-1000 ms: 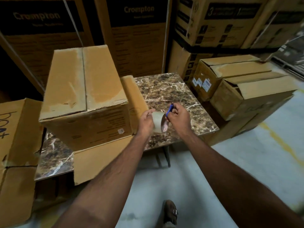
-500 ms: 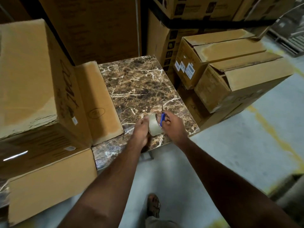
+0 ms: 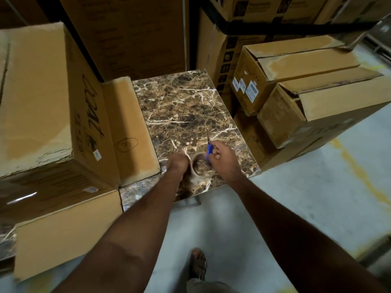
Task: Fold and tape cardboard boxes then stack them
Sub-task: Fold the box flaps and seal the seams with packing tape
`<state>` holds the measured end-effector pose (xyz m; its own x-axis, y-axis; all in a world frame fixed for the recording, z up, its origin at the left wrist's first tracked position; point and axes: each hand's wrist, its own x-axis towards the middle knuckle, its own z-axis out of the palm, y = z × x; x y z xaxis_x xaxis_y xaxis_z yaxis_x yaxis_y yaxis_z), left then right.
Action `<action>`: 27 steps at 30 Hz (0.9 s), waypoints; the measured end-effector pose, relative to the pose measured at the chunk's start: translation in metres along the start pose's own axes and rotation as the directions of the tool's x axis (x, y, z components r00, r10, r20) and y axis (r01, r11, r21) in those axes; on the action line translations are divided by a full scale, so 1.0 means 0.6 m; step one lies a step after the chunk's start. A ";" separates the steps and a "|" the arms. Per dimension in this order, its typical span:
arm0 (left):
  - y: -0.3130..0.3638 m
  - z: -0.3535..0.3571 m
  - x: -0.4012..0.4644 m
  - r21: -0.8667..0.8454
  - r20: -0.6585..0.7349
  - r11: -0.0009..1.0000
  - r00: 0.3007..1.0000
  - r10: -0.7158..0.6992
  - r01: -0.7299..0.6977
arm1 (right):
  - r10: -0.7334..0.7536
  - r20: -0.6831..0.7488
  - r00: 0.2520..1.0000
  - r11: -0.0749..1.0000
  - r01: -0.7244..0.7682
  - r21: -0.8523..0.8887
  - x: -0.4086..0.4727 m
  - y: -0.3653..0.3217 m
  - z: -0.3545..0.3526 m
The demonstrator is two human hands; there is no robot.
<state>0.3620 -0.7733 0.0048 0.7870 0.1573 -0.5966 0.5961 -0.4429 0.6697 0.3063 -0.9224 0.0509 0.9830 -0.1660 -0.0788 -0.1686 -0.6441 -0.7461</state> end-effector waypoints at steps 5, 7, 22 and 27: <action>0.066 -0.020 -0.086 -0.267 0.120 0.904 0.919 0.376 -0.335 | 0.002 -0.006 1.000 1.000 -0.002 0.020 -0.003 -0.015 0.005; 0.085 -0.027 -0.107 -0.207 0.239 0.864 0.833 0.500 -0.459 | 0.002 -0.016 1.000 0.999 -0.001 0.046 -0.003 -0.031 0.010; 0.023 -0.245 -0.146 0.189 0.227 0.881 0.892 0.391 -0.435 | 0.073 -0.071 0.995 0.974 -0.086 -0.210 -0.004 -0.132 0.144; -0.041 -0.296 -0.154 0.193 0.331 0.869 0.863 0.381 -0.457 | 0.162 0.002 0.987 0.858 -0.139 -0.495 -0.030 -0.119 0.186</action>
<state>0.3029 -0.6204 0.1219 0.8538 -0.3250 -0.4067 0.1277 -0.6266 0.7688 0.3087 -0.7899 0.0318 0.9430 -0.2664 -0.1997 -0.3178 -0.8989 -0.3016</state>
